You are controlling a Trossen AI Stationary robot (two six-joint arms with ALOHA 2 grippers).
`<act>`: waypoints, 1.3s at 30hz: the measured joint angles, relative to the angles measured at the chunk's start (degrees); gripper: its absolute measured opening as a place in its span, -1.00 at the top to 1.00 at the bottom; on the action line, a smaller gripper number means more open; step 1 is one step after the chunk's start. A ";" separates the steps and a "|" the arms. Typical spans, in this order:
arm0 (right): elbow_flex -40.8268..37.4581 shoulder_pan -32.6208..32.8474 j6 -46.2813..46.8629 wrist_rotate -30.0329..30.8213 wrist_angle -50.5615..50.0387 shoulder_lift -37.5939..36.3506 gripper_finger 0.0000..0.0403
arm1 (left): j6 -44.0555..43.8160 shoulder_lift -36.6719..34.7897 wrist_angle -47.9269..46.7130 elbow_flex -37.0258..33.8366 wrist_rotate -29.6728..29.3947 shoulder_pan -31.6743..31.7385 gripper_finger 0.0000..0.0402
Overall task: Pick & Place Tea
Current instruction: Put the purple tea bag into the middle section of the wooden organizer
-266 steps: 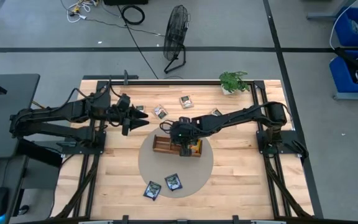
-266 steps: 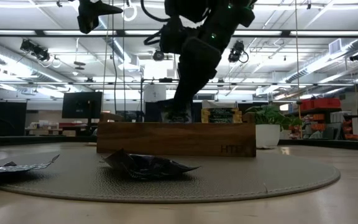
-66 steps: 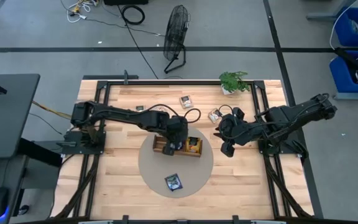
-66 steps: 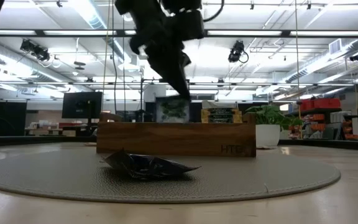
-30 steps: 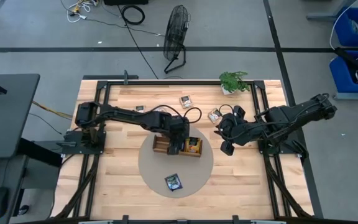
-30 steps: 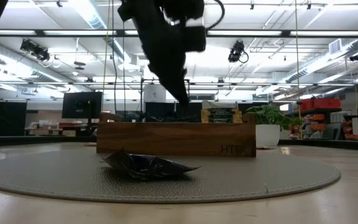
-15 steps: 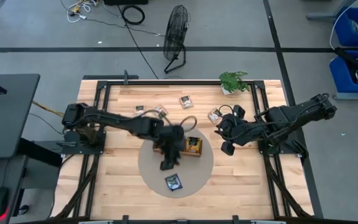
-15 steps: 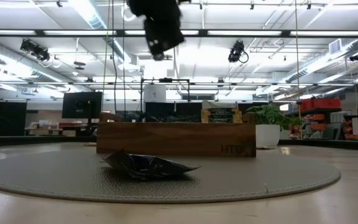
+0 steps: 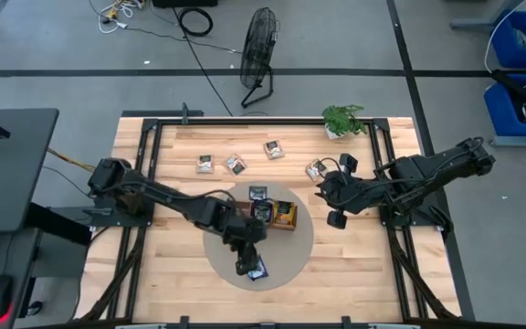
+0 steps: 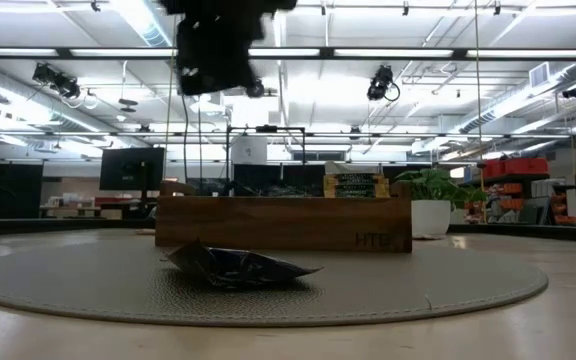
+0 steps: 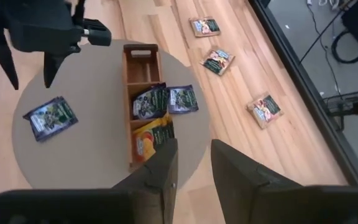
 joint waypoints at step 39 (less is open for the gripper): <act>0.00 -0.24 -10.36 -0.92 -0.07 0.00 0.48 | -60.06 0.11 34.99 -26.95 8.61 -1.87 0.18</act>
